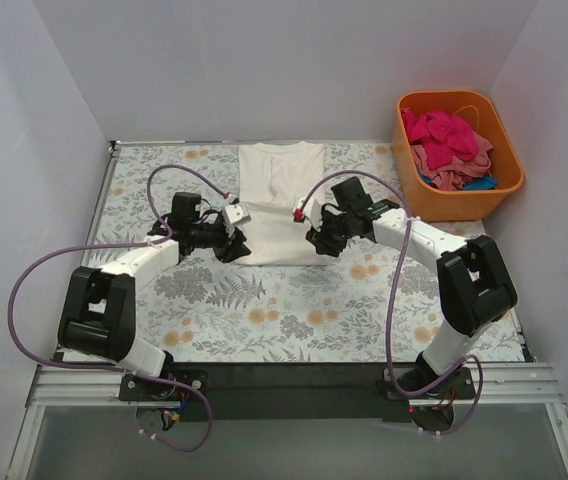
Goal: Fold and stack the t-shirts
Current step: Fold the tshirt
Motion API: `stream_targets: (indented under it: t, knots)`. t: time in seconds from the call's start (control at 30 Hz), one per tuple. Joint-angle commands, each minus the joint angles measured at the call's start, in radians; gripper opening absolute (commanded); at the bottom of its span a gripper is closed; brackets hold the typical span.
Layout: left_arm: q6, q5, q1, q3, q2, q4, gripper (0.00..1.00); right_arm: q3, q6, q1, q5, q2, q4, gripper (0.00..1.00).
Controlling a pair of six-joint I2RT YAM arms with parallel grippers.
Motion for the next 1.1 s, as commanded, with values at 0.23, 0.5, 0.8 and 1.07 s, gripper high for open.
stream_targets:
  t: [0.23, 0.5, 0.8, 1.07]
  knots:
    - [0.425, -0.108, -0.095, -0.13, 0.06, 0.119, 0.43, -0.117, -0.148, 0.07, 0.095, 0.055, 0.136, 0.51]
    - [0.476, -0.184, -0.101, -0.156, 0.151, 0.137, 0.43, -0.169, -0.179, 0.07, 0.116, 0.098, 0.156, 0.49]
    - [0.459, -0.196, -0.098, -0.078, 0.148, 0.034, 0.0, -0.166, -0.185, 0.068, 0.161, 0.054, 0.147, 0.01]
    - [0.355, -0.142, -0.091, 0.206, 0.091, -0.142, 0.0, 0.139, -0.228, 0.007, 0.124, -0.003, -0.082, 0.01]
